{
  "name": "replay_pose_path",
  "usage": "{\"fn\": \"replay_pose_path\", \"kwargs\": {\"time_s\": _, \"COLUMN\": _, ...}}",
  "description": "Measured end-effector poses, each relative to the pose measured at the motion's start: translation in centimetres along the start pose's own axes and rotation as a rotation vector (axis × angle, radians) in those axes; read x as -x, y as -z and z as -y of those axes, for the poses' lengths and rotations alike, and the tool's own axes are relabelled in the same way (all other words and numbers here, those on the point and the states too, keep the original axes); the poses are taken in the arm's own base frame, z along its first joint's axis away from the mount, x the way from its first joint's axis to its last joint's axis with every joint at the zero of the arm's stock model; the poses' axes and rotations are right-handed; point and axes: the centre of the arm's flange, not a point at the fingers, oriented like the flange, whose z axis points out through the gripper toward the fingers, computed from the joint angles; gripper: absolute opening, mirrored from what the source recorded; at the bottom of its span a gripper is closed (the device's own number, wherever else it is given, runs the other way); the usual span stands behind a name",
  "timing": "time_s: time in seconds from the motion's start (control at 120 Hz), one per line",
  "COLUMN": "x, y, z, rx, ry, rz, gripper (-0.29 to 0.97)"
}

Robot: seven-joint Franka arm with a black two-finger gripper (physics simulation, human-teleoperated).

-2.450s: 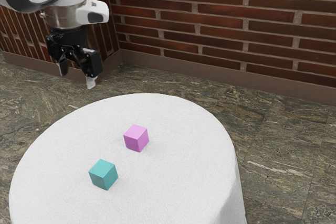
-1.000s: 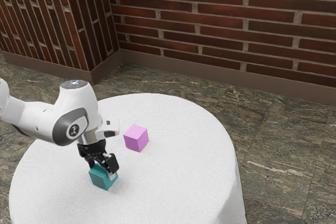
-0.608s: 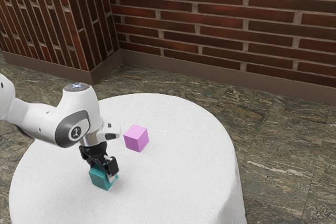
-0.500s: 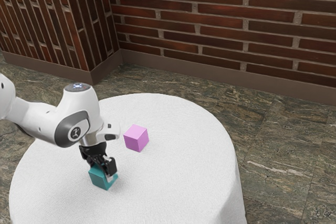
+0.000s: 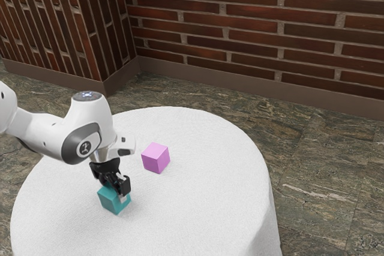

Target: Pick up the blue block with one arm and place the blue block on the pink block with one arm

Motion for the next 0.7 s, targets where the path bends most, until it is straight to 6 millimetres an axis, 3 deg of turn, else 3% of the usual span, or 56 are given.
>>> {"fn": "replay_pose_path", "kwargs": {"time_s": 0.2, "x": -1.8, "y": 2.2, "z": -0.4, "rx": -0.010, "ry": -0.014, "rz": -0.038, "gripper": 0.41}}
{"fn": "replay_pose_path", "kwargs": {"time_s": 0.433, "x": -8.1, "y": 10.3, "z": 0.0, "rx": -0.015, "ry": 0.006, "rz": -0.103, "gripper": 0.38}}
{"fn": "replay_pose_path", "kwargs": {"time_s": 0.517, "x": -9.7, "y": 11.3, "z": 1.1, "rx": -0.007, "ry": 0.040, "rz": -0.079, "gripper": 0.37}}
{"fn": "replay_pose_path", "kwargs": {"time_s": 0.617, "x": -10.3, "y": 11.1, "z": 3.2, "rx": 0.002, "ry": 0.092, "rz": -0.036, "gripper": 0.37}}
{"fn": "replay_pose_path", "kwargs": {"time_s": 0.7, "x": -11.8, "y": 11.6, "z": 2.7, "rx": 0.001, "ry": 0.086, "rz": -0.020, "gripper": 0.37}}
